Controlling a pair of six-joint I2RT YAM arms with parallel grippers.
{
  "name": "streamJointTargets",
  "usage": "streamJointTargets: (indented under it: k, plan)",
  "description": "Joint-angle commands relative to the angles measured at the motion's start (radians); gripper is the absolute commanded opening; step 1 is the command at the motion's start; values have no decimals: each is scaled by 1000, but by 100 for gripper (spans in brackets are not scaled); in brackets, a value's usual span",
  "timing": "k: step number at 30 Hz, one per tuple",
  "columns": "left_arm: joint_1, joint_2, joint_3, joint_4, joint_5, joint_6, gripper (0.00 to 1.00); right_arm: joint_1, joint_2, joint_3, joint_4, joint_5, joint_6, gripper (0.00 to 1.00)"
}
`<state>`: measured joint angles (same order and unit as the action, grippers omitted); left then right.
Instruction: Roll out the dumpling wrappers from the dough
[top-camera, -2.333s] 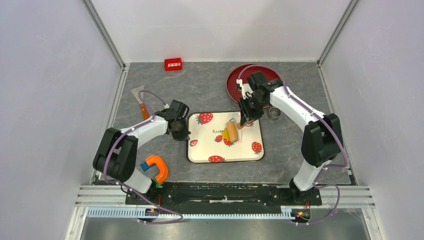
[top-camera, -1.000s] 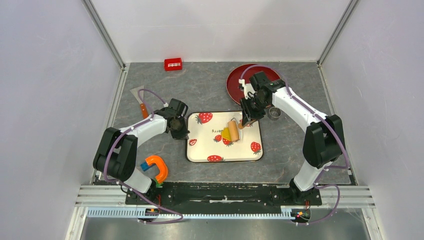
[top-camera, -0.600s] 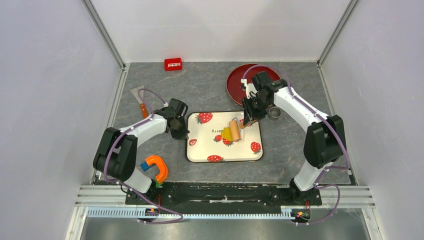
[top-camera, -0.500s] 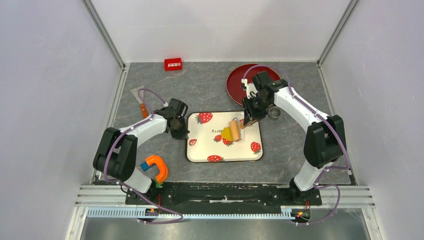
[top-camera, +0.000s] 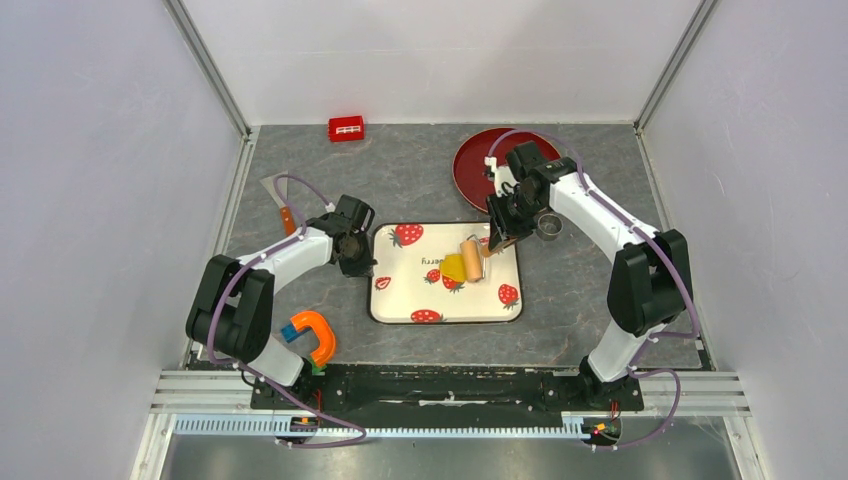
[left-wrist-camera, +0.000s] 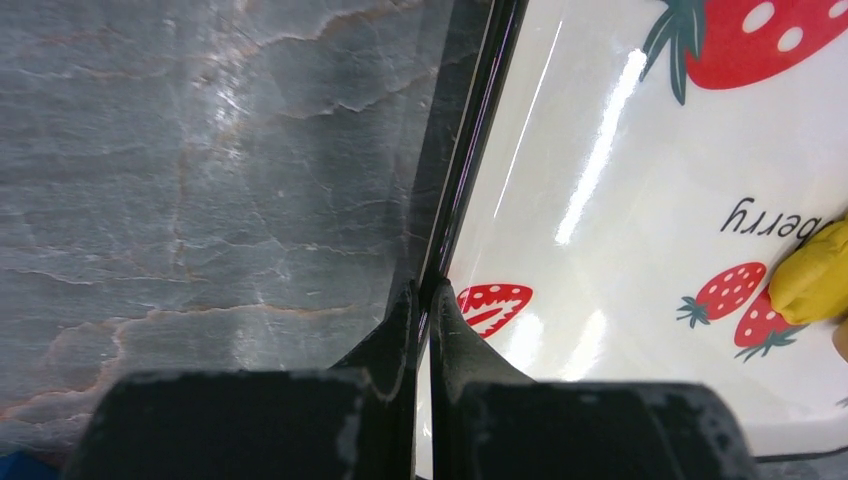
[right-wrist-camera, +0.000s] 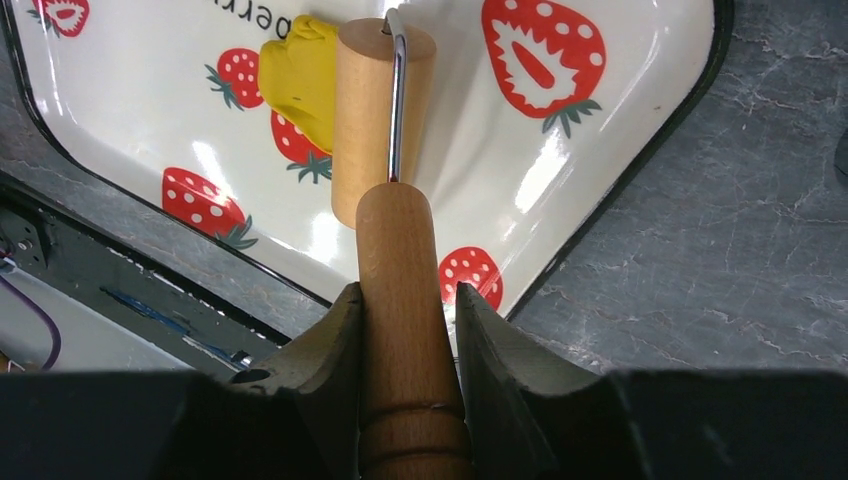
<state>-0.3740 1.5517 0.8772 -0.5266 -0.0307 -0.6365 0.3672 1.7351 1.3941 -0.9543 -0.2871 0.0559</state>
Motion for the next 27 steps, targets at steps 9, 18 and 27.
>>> streamJointTargets:
  k: [9,18,27]
  plan:
    - [89,29,-29,-186,-356,129,2,-25,127,-64,-120,475,-105,0]
    - [87,18,-44,-135,-256,181,2,23,86,94,-55,229,-140,0]
    - [80,16,-48,-93,-152,245,2,22,34,305,-31,19,-112,0]
